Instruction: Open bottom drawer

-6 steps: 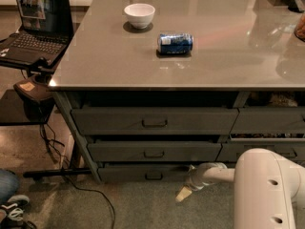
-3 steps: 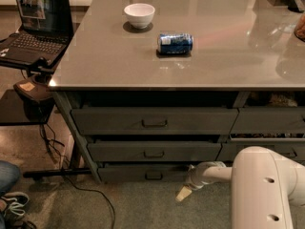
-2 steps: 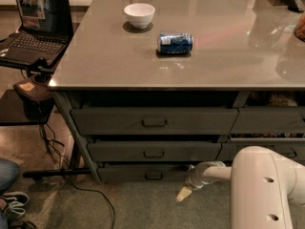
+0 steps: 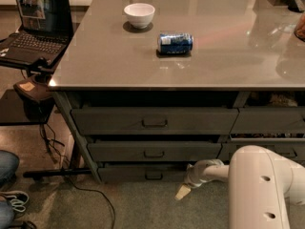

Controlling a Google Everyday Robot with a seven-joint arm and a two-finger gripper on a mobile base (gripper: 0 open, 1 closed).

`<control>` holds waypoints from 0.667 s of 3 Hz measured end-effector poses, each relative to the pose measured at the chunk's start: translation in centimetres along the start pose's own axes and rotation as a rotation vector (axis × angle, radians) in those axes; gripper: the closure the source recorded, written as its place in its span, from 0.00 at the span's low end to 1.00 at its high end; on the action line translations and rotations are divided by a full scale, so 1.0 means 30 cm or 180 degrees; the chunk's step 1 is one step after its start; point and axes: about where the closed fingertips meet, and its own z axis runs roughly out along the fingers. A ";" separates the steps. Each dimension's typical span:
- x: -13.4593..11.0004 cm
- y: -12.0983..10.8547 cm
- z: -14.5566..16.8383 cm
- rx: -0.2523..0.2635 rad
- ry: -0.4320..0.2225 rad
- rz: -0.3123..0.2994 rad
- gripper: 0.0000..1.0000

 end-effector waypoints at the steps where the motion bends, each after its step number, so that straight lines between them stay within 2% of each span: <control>1: 0.003 -0.007 0.052 -0.0017 -0.0041 -0.0167 0.00; 2: 0.003 -0.007 0.052 -0.0017 -0.0041 -0.0167 0.00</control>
Offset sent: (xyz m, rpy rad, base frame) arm 0.1070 0.0664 -0.0950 -0.0588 -0.0505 0.3883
